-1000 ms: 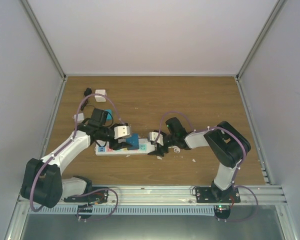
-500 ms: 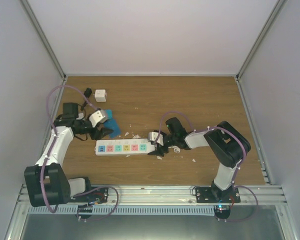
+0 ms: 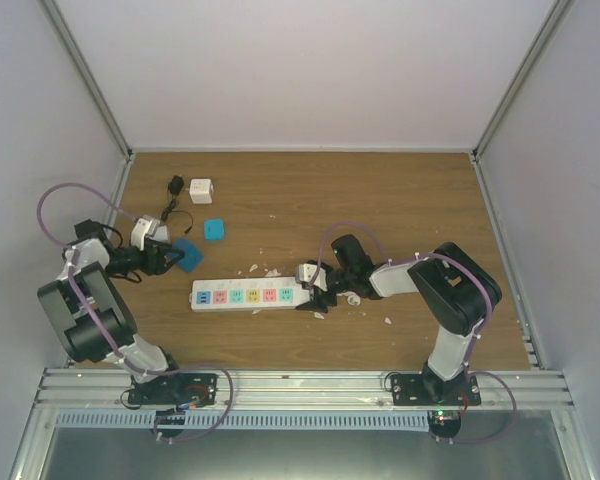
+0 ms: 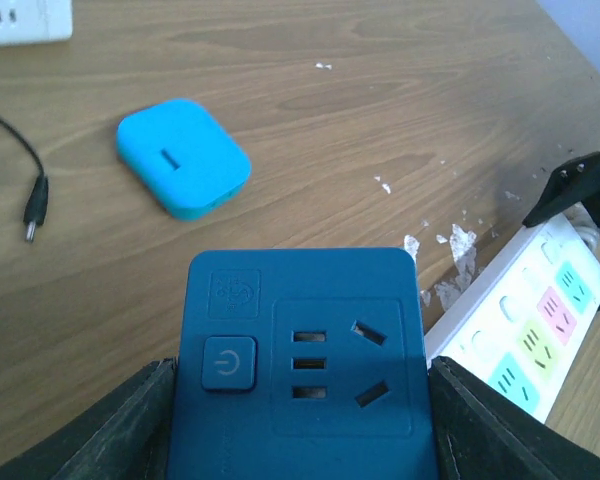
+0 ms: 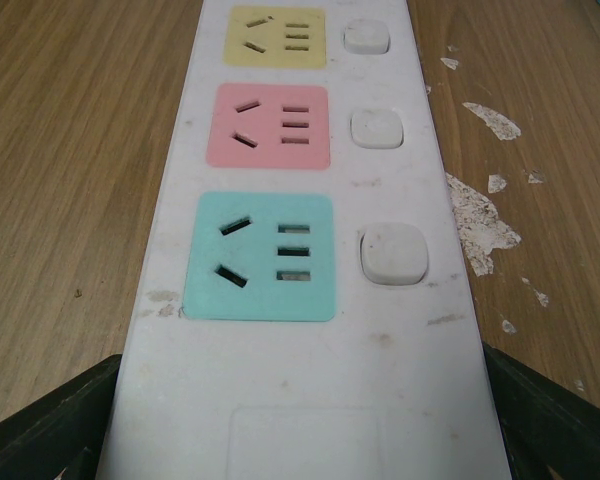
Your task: Pull the plug off the socket
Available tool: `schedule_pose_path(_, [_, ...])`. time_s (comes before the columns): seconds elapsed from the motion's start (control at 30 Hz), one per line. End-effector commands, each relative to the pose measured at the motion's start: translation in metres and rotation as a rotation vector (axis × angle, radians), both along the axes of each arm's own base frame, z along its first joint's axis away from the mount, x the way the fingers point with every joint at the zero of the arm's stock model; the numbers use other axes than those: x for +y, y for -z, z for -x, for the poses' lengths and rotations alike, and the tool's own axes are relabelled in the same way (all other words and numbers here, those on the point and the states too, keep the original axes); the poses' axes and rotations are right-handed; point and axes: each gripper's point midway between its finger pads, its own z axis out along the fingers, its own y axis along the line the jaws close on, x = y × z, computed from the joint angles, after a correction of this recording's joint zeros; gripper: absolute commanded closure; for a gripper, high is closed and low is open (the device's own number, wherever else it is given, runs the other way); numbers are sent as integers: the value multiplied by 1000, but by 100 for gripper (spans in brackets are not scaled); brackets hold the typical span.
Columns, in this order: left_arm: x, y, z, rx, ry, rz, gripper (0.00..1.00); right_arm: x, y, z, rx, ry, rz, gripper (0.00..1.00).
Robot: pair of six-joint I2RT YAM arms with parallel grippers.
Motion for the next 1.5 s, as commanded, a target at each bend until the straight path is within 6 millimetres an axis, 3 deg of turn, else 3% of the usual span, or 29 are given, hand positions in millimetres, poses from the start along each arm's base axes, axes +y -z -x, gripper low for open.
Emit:
schedule_pose_path(0.0, [9, 4, -5, 8, -31, 69, 72, -12, 15, -1, -17, 18, 64, 56])
schedule_pose_path(0.33, [41, 37, -9, 107, -127, 142, 67, -11, 16, -1, -13, 18, 67, 55])
schedule_pose_path(0.53, [59, 41, -9, 120, -177, 148, 41, -11, 16, -1, -12, 16, 64, 51])
schedule_pose_path(0.77, [72, 46, -10, 133, -227, 125, 21, -11, 15, -1, -9, 17, 62, 40])
schedule_pose_path(0.87, [76, 45, -9, 130, -240, 120, 14, -10, 14, -1, -8, 17, 59, 34])
schedule_pose_path(1.17, [82, 41, -9, 108, -263, 56, 11, -9, 8, 0, -3, 19, 45, 20])
schedule_pose_path(1.3, [81, 30, -6, 71, -257, 14, 1, -5, -1, -1, -5, 16, 28, 14])
schedule_pose_path(1.47, [83, 7, -6, 1, -252, -64, 1, 6, -8, -1, -29, 4, 40, 2])
